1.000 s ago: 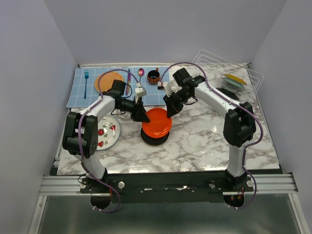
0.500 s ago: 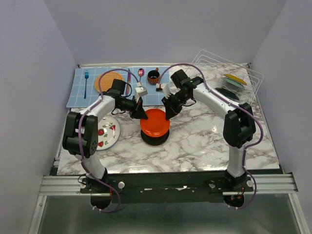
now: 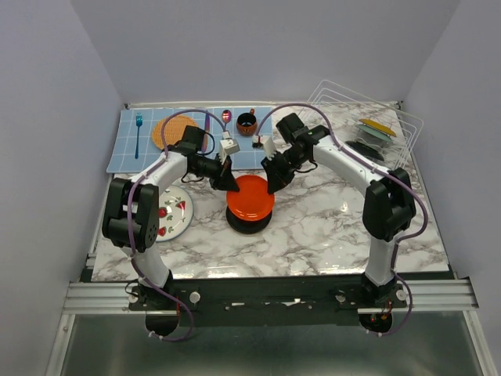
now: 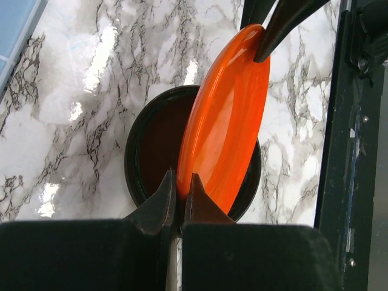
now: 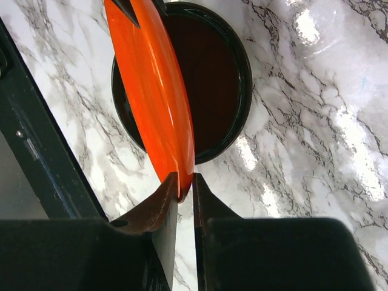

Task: Unload the plates from the dish rack
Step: Place the plate at the center of the board.

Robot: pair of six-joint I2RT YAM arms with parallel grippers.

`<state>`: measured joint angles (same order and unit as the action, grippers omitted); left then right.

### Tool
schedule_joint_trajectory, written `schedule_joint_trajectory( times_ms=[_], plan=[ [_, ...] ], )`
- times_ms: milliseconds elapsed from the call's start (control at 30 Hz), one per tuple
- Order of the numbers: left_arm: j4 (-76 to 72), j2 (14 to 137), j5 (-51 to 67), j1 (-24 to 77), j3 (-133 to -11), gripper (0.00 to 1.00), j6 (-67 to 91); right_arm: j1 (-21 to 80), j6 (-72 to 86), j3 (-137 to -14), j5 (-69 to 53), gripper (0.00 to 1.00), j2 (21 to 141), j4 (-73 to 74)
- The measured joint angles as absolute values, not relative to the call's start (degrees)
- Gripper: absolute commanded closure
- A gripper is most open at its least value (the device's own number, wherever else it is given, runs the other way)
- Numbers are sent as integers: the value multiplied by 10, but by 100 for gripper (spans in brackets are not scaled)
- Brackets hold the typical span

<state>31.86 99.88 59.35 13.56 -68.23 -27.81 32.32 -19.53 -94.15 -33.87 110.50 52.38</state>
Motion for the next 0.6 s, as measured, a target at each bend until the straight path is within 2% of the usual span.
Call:
schedule_joint_trajectory(
  times_ms=[167,433,600],
  plan=[
    [345,1012,600,140,-712,100,-283,323,-196,-933,-323,68,1085,519],
    [393,1017,601,144,-749,100,-296,326,-193,-913,-280,64,1052,498],
    [420,1017,593,144,-756,100,-311,330,-188,-903,-273,56,1050,488]
  ],
)
